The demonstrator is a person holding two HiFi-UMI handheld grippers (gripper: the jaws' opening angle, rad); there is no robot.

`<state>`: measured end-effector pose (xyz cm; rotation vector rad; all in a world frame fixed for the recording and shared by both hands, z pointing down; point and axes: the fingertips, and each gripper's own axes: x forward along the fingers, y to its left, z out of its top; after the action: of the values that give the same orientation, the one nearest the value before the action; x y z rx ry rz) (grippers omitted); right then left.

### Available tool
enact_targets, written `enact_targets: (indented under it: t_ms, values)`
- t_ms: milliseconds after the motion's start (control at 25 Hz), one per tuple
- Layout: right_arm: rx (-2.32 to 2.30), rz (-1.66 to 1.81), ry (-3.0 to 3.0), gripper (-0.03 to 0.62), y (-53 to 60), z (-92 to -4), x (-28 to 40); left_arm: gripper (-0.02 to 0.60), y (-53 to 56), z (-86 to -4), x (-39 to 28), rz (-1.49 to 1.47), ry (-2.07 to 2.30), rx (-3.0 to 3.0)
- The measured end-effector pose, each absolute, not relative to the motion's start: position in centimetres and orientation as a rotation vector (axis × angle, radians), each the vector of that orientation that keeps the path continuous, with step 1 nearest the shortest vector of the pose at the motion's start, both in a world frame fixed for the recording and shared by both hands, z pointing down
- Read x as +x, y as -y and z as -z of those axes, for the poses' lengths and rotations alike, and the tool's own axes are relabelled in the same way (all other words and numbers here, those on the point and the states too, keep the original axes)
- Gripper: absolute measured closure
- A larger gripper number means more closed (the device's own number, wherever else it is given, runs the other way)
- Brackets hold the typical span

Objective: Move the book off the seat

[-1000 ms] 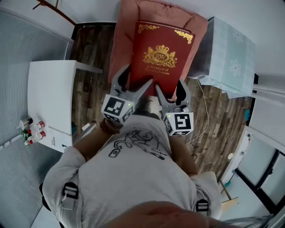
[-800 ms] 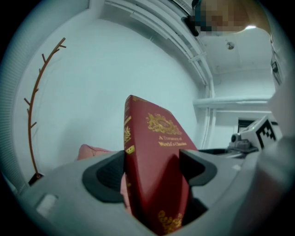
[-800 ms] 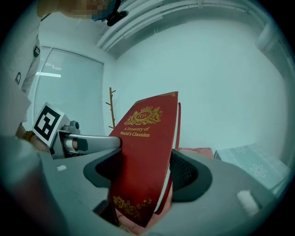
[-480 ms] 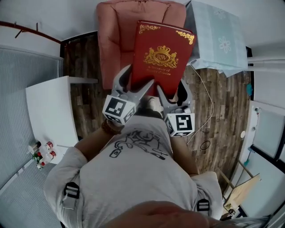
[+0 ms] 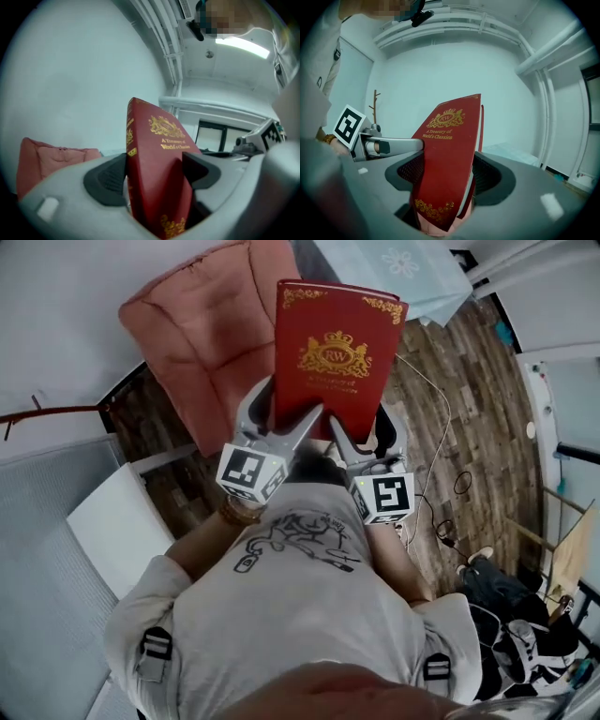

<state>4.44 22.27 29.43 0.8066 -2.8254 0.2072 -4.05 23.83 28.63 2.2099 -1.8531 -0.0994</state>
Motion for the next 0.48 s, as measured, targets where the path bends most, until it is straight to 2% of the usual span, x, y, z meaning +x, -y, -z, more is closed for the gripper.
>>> enact_targets:
  t_ms: [240, 480]
  values:
    - [1.052, -0.256, 2.740, 0.269, -21.0, -30.6, 9.7, 0.218, -21.1, -29.8, 1.0, 0.076, 1.650, 2.346]
    - [1.279, -0.278, 2.658, 0.269, -18.2, -30.0, 22.1, 0.218, -16.8, -29.2, 13.6, 0.038, 1.444, 2.467]
